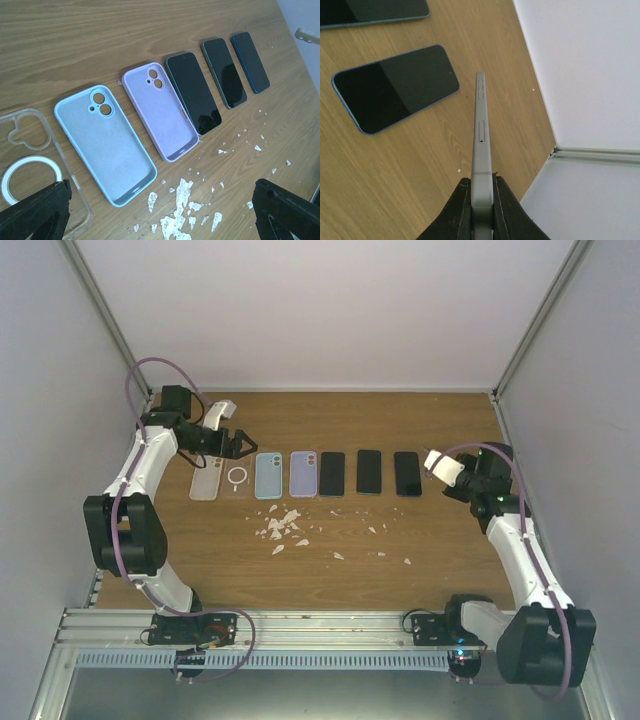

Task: Take the phone out of the phone case
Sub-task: Place the phone at the center of the board.

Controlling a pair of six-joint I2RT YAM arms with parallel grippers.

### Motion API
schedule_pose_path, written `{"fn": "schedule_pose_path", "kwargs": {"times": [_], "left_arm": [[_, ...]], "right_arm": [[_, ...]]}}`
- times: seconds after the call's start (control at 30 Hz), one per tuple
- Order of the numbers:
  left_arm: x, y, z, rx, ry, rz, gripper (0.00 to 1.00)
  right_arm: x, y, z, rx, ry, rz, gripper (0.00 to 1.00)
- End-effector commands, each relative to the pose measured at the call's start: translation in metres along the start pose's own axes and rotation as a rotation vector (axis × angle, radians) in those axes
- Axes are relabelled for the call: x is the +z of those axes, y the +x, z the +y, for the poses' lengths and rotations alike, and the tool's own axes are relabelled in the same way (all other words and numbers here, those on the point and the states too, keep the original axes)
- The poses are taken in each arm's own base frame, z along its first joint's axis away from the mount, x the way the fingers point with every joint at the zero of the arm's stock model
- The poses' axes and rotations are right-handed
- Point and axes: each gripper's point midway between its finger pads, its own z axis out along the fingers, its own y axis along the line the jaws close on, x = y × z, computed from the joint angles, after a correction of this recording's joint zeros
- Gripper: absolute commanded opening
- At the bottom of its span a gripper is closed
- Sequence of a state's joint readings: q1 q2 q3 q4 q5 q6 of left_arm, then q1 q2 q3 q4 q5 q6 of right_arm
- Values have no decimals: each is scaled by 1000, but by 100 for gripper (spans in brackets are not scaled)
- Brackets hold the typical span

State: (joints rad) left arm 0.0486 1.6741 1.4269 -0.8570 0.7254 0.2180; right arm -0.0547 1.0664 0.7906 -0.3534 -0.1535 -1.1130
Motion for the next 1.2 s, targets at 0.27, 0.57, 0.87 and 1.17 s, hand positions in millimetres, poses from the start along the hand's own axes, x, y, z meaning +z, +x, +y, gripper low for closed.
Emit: {"fn": "schedule_pose_path", "kwargs": {"times": [0.27, 0.57, 0.87, 1.17], "left_arm": [[-10, -9, -9, 8, 17, -39, 99], [-10, -10, -10, 7, 18, -42, 99], [-11, -10, -10, 8, 14, -43, 99], [-11, -10, -9, 7, 4, -42, 99]], "right_arm": [[27, 20, -17, -202, 171, 49, 0], [46, 31, -10, -249, 185, 80, 0], [70, 46, 9, -259, 148, 108, 2], [83, 61, 36, -286, 106, 134, 8]]}}
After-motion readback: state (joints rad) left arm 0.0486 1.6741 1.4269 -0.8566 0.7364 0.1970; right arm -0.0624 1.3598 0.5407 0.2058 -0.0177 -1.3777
